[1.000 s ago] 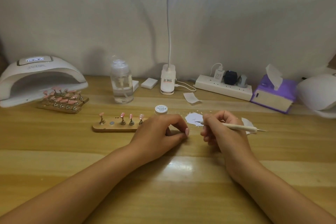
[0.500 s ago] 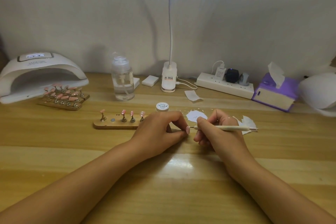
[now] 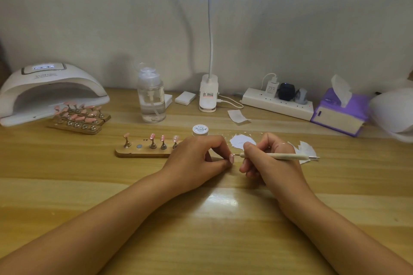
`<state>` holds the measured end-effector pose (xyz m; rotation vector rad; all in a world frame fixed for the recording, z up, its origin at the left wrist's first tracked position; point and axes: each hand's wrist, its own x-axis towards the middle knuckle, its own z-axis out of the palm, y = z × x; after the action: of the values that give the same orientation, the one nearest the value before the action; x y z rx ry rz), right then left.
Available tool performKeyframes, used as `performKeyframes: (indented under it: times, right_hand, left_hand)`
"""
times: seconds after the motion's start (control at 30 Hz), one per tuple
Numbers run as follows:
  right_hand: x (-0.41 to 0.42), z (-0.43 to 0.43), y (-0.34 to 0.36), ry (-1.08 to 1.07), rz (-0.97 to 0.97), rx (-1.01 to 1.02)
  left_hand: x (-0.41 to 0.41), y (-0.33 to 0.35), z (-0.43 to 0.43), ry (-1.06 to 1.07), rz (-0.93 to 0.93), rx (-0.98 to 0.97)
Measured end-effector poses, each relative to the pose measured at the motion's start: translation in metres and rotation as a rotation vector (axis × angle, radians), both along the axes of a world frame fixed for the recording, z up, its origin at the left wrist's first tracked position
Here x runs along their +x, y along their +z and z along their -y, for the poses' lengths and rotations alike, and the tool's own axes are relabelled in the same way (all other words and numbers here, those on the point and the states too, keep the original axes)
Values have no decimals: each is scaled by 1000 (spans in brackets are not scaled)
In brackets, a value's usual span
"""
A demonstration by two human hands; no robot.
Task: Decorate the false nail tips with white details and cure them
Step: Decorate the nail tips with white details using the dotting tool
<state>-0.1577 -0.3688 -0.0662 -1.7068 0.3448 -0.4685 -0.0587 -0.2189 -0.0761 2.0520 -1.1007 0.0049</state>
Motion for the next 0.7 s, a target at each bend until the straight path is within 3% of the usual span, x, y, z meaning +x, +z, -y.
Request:
performKeyframes:
  times: [0.3, 0.4, 0.53, 0.7]
  right_hand:
    - [1, 0, -1, 6, 5, -6]
    - [0, 1, -1, -60, 102, 49]
    - [-2, 7, 2, -172, 243, -85]
    - [3, 20, 0, -184, 78, -191]
  left_hand:
    - [1, -1, 0, 1, 2, 12]
    - [2, -2, 1, 0, -7, 12]
    - [3, -4, 2, 4, -40, -13]
    - [4, -4, 1, 18, -64, -12]
